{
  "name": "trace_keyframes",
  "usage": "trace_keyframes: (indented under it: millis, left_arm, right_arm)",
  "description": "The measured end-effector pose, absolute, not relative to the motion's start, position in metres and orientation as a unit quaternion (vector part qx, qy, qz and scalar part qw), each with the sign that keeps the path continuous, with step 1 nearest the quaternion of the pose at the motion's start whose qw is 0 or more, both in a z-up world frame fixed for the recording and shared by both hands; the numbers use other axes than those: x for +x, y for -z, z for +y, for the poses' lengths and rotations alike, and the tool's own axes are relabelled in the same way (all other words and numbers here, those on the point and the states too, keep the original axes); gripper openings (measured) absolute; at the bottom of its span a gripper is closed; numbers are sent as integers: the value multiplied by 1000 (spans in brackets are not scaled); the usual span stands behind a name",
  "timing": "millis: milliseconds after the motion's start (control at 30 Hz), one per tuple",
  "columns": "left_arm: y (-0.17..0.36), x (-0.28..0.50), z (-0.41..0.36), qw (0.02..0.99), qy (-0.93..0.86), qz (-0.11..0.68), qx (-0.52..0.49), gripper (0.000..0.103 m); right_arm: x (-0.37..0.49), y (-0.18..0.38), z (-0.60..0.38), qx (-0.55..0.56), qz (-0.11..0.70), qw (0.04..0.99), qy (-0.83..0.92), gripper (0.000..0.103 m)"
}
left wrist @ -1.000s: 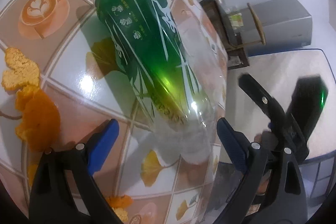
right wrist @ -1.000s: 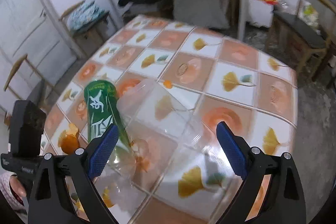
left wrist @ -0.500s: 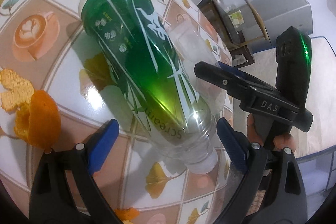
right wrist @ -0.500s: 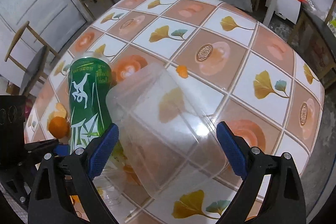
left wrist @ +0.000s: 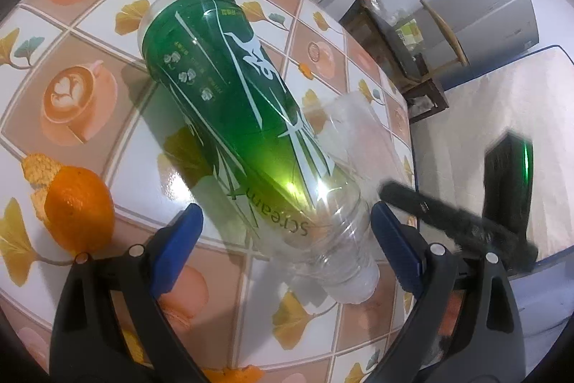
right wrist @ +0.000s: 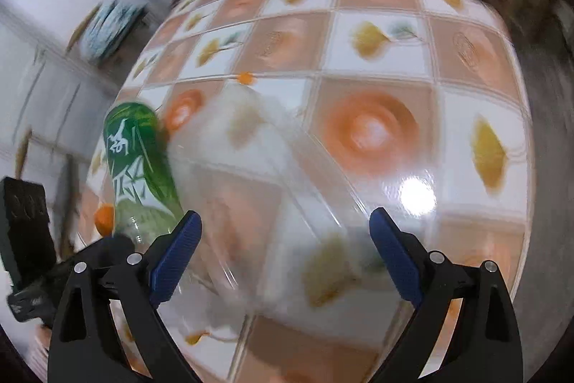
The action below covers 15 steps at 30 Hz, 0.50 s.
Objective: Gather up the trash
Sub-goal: 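Grasp the clear plastic container with the right tool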
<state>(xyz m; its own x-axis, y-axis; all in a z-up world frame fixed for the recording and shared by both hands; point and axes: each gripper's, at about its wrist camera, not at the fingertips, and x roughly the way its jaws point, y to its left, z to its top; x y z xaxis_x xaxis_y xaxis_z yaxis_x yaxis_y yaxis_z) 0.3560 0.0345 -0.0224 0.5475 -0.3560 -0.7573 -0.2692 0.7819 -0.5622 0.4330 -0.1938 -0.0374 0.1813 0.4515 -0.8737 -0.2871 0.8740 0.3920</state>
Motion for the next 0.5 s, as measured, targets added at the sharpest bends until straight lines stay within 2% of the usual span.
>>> trace_keyframes:
  millis: [267, 500]
  left_arm:
    - [23, 353, 24, 831, 6, 465, -307, 91]
    - [9, 359, -11, 888, 15, 436, -147, 90]
  right_arm:
    - [388, 36, -243, 107, 580, 779, -213, 91]
    - [385, 12, -232, 66, 532, 809, -240, 91]
